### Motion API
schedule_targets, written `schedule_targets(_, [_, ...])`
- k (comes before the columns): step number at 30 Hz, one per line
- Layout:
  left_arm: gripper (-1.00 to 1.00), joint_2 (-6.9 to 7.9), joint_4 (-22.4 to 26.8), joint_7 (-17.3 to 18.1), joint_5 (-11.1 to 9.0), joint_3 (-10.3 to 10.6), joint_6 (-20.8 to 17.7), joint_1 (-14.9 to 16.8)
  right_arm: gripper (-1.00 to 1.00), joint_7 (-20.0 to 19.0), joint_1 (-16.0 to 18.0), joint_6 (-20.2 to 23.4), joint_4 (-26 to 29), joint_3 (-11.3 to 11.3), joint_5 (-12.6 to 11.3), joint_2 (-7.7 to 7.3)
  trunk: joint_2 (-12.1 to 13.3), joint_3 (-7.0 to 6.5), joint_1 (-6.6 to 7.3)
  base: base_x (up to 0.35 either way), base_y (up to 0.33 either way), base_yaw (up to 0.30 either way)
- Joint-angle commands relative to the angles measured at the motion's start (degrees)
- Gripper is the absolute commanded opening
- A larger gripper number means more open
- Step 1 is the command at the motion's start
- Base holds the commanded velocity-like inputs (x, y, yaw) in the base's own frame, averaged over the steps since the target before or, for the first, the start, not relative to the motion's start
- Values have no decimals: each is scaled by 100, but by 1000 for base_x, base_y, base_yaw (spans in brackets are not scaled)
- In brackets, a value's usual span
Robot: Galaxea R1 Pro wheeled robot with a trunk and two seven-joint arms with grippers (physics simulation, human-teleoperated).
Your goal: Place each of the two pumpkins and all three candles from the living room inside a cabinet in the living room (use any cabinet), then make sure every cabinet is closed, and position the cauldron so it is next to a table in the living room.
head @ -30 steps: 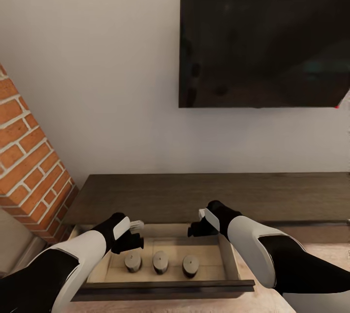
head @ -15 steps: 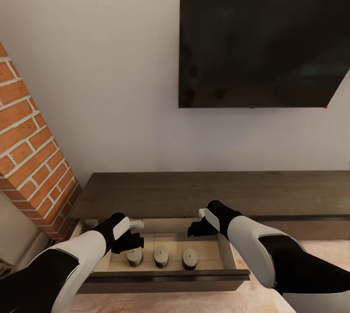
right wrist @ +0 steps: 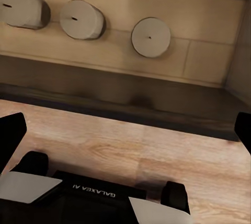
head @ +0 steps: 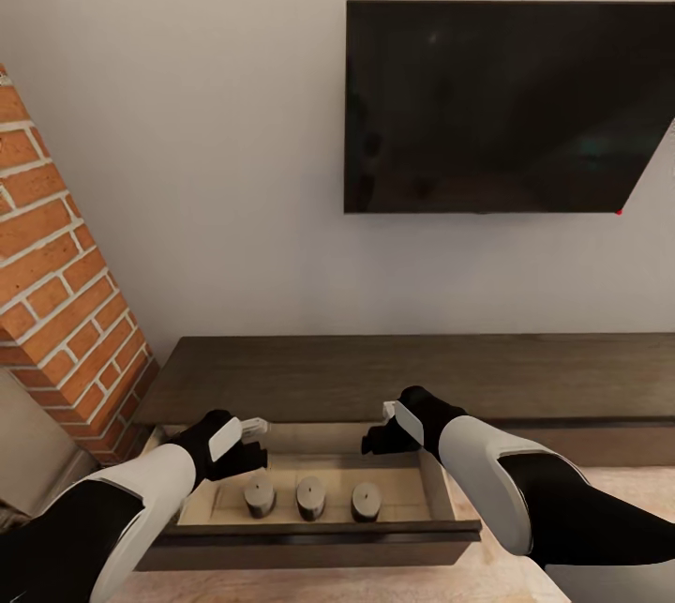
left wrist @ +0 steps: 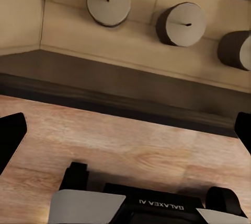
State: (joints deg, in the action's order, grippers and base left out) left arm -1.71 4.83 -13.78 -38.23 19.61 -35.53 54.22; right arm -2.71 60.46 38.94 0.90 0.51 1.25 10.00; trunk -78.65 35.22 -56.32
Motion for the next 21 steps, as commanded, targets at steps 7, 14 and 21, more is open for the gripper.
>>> schedule_targets(7, [100,82,17,-46,-70,25,229,1,100,-13,1,-323,-7,2,47,0,-3,-61,0,0,0,0])
schedule_targets(14, [100,91,12,-46,-70,25,548,1,100,-18,1,-722,-35,0,65,0,-3,-126,0,0,0,0])
schedule_targets(21, [100,92,16,-46,-70,29,594,1,100,-26,-5,-761,-55,-3,67,0,-3,-192,0,0,0,0])
